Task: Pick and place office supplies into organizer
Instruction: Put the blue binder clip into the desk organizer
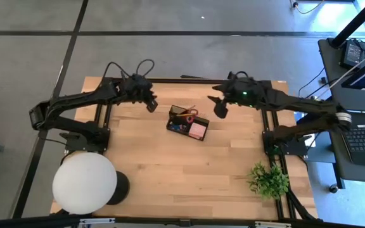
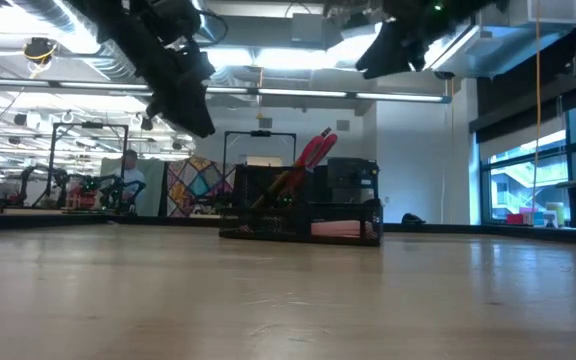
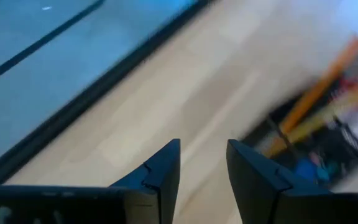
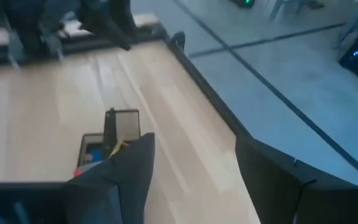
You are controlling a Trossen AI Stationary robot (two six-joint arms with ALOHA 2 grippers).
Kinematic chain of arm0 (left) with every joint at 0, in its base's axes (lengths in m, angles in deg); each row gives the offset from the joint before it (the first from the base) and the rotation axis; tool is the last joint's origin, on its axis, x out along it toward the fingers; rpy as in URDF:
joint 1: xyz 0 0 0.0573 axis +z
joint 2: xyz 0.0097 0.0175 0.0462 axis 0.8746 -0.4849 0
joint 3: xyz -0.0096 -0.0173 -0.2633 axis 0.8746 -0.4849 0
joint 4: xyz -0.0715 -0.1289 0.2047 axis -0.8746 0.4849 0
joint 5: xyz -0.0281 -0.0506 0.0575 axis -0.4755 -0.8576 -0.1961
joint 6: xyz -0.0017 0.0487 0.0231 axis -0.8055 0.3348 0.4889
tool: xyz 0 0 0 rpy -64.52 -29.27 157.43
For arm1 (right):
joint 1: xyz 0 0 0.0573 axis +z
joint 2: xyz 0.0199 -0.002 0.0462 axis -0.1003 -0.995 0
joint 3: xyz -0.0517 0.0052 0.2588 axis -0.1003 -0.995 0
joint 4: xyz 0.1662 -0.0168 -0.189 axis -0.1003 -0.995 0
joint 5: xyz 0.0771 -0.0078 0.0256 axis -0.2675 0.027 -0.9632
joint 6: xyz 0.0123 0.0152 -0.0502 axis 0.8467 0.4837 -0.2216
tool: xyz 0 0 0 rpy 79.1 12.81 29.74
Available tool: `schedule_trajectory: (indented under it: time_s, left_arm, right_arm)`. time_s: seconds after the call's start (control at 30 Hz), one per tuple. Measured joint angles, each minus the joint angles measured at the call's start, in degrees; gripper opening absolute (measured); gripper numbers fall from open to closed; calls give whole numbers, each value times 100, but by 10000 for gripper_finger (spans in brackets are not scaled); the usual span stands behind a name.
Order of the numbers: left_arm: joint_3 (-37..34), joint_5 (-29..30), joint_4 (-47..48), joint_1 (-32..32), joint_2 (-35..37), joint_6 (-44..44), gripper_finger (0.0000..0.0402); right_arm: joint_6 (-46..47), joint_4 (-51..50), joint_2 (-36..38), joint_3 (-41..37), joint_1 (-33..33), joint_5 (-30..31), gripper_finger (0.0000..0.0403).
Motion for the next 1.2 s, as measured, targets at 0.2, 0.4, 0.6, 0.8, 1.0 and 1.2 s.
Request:
schedule_trajectory:
  time_s: [0.2, 0.4, 0.6, 0.8, 1.0, 1.2]
  left_arm:
    - [885, 734, 859, 195, -466, -237, 125]
    - [2271, 1174, 2459, 568, -1506, -1004, 125]
    - [3167, 1550, 3735, 1078, -2416, -2302, 111]
    - [3198, 1350, 3641, 1476, -2918, -3307, 82]
    - [3198, 1034, 2617, 1627, -3368, -3670, 75]
    - [3198, 705, 1600, 1511, -3679, -4230, 75]
  right_arm:
    - [30, 694, 576, -663, -332, -62, 228]
    - [-396, 824, 601, -663, -698, -65, 228]
    - [-877, 674, 599, -663, -946, -93, 228]
    - [-1328, 691, 599, -663, -1122, -103, 228]
    - [-1510, 696, 599, -663, -1288, -241, 228]
    - [-1624, 731, 597, -661, -1494, -243, 228]
